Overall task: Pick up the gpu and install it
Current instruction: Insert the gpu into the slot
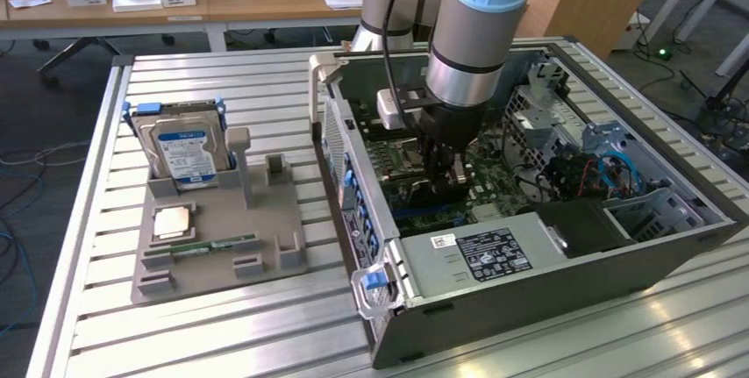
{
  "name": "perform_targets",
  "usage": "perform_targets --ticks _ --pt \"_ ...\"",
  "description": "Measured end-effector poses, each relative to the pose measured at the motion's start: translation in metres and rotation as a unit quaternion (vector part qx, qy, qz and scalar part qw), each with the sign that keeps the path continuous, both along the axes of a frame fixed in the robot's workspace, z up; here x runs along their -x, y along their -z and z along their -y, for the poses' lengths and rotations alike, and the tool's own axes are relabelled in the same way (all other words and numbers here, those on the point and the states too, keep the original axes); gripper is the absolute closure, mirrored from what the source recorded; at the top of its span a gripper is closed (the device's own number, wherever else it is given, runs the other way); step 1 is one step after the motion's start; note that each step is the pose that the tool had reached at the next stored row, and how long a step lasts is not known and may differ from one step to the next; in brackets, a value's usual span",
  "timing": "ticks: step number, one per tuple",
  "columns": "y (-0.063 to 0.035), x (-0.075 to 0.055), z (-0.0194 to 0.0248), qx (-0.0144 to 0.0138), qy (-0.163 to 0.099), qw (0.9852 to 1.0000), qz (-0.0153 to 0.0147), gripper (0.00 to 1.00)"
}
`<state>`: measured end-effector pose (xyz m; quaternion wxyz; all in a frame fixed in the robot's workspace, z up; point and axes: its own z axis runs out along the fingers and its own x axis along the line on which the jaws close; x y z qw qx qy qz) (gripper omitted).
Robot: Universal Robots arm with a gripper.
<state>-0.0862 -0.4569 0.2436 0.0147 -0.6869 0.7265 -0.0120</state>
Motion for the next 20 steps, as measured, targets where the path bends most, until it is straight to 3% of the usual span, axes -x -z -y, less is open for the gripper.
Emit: perform_targets --ticks 20 --pt "0.0014 0.0001 0.0003 -0.0006 0.0 1.0 -0.0001 0.73"
